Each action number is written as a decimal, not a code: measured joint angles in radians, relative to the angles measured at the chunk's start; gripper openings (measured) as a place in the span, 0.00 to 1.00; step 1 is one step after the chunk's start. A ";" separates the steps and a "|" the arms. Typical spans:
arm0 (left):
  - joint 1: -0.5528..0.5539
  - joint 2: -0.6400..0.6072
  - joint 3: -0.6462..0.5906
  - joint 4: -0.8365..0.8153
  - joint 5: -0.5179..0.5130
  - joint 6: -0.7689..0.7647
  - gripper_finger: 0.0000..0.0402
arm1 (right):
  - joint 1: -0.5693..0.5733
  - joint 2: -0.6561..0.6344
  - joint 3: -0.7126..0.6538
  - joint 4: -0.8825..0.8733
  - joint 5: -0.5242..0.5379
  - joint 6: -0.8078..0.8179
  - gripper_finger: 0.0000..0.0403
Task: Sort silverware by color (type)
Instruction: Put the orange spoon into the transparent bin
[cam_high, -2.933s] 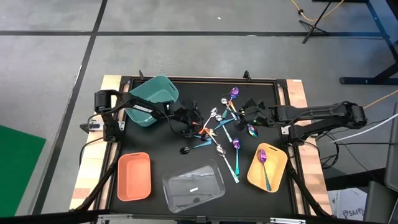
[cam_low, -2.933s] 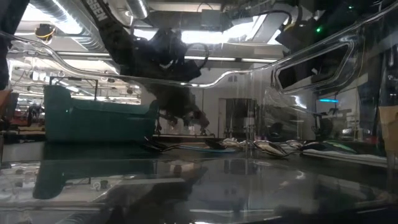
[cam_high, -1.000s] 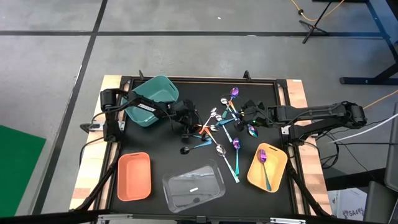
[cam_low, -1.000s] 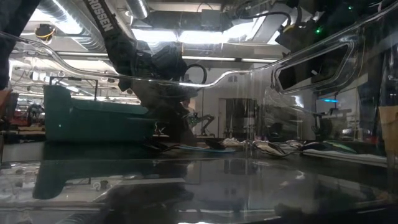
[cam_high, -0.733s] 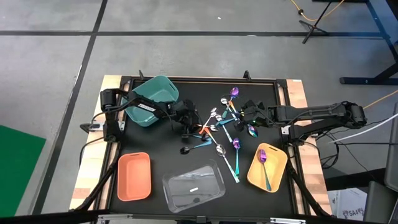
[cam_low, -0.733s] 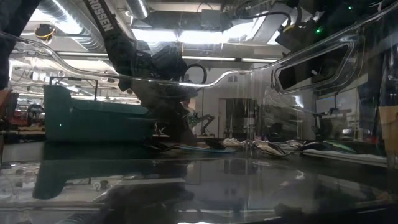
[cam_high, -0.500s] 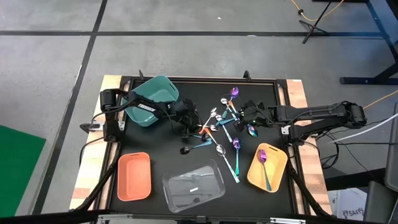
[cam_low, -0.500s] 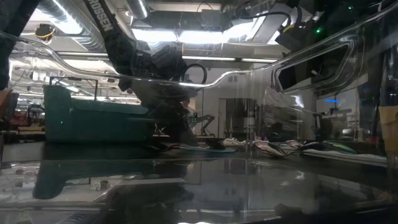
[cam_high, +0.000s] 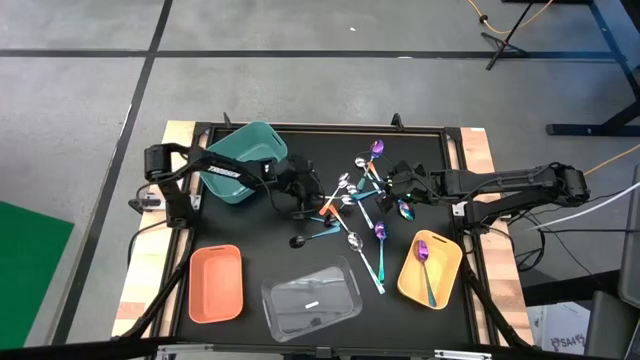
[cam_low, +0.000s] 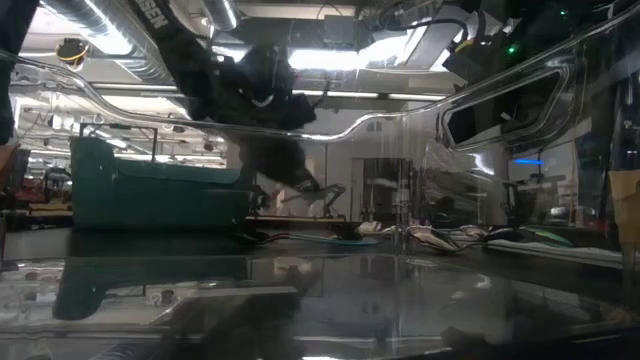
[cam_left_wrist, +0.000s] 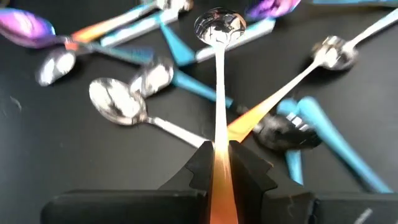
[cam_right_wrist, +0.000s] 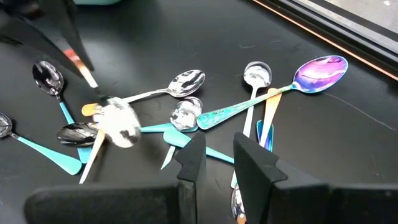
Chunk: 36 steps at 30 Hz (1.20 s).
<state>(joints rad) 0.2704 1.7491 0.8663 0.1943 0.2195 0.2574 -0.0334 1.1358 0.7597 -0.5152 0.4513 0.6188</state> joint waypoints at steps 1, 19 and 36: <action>-0.007 -0.012 0.001 0.002 0.000 -0.010 0.07 | 0.000 0.000 0.000 0.000 0.000 0.000 0.18; -0.268 -0.214 0.002 0.001 0.003 -0.288 0.08 | 0.000 0.000 0.000 -0.001 0.000 0.002 0.18; -0.658 -0.213 0.003 0.000 -0.172 -0.609 0.08 | 0.000 0.000 0.000 -0.001 0.000 0.004 0.18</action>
<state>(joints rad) -0.3880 1.5360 0.8692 0.1944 0.0472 -0.3516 -0.0334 1.1358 0.7597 -0.5166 0.4515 0.6224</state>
